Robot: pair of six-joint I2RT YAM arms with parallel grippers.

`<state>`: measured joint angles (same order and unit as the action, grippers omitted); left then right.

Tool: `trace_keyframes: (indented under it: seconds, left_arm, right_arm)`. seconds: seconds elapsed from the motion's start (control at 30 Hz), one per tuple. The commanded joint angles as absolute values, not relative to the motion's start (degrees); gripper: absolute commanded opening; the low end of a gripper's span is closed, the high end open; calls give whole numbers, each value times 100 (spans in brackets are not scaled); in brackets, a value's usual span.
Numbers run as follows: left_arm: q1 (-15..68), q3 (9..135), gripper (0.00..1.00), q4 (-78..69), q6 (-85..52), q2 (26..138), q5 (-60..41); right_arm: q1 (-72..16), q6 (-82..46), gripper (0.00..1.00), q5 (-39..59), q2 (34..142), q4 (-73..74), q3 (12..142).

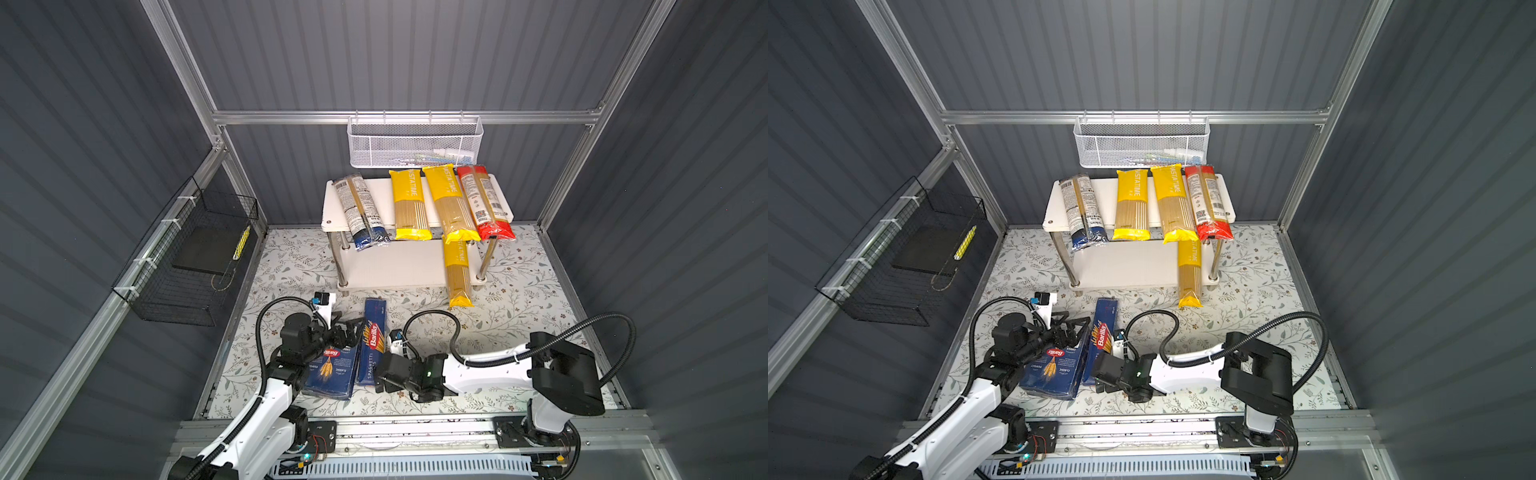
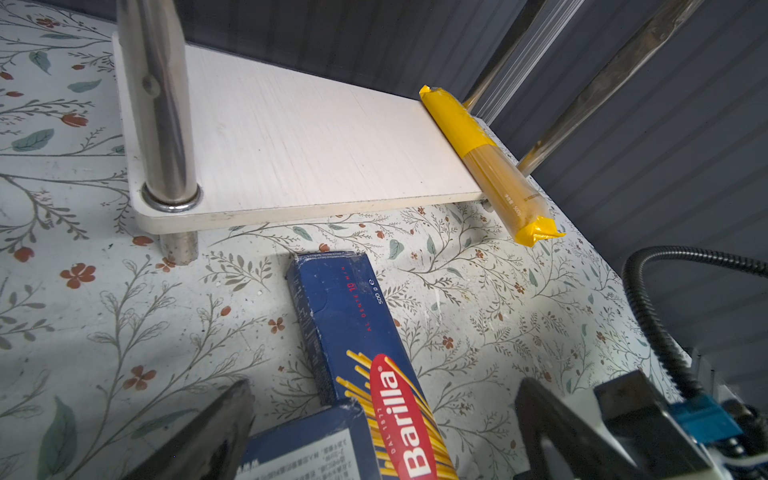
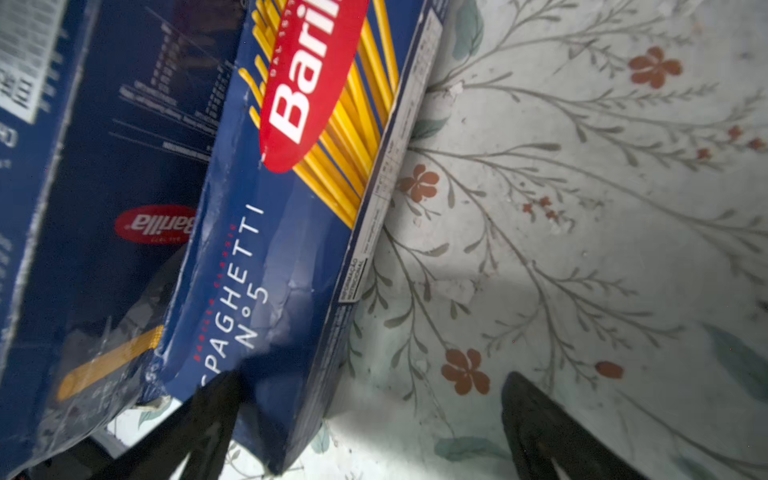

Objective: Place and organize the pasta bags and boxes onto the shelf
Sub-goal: 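Lower the right gripper around the Barilla box and close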

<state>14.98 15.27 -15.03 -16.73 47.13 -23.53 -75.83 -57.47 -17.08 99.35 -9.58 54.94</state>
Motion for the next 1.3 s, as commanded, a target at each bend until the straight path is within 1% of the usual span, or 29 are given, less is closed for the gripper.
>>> trace_keyframes:
  seconds: [0.0,0.1,0.37,0.67,0.87,0.9,1.13,1.27]
  left_arm:
    - [1538,1499,100,-1477,-1593,4680,-2356]
    - [1537,1512,100,-1468,-1596,4682,-2343]
    - [1538,1512,100,-1468,-1600,4717,-2334]
    - [1537,1511,100,-1503,-1593,4726,-2351]
    - [1537,1488,99,-1503,-1587,4695,-2349]
    - [1535,1486,100,-1503,-1589,4694,-2352]
    - [1533,1498,100,-1478,-1586,4686,-2356]
    - [1531,1482,100,-1502,-1583,4686,-2364]
  right_arm:
    - [-7563,-5670,99,-1700,10117,-1552,6034]
    - [-7567,-5533,99,-1677,10367,-1868,6385]
    - [-7534,-5484,99,-1436,10740,-1728,6639]
    - [-7508,-5529,99,-1559,10708,-2394,6587]
    - [-7501,-5515,99,-1567,10260,-2253,5902]
    - [-7315,-5528,99,-1573,10169,-2259,5790]
    - [-7187,-5711,99,-1633,9455,-2307,5043]
    - [-7261,-5242,99,-1782,8895,-2483,4906]
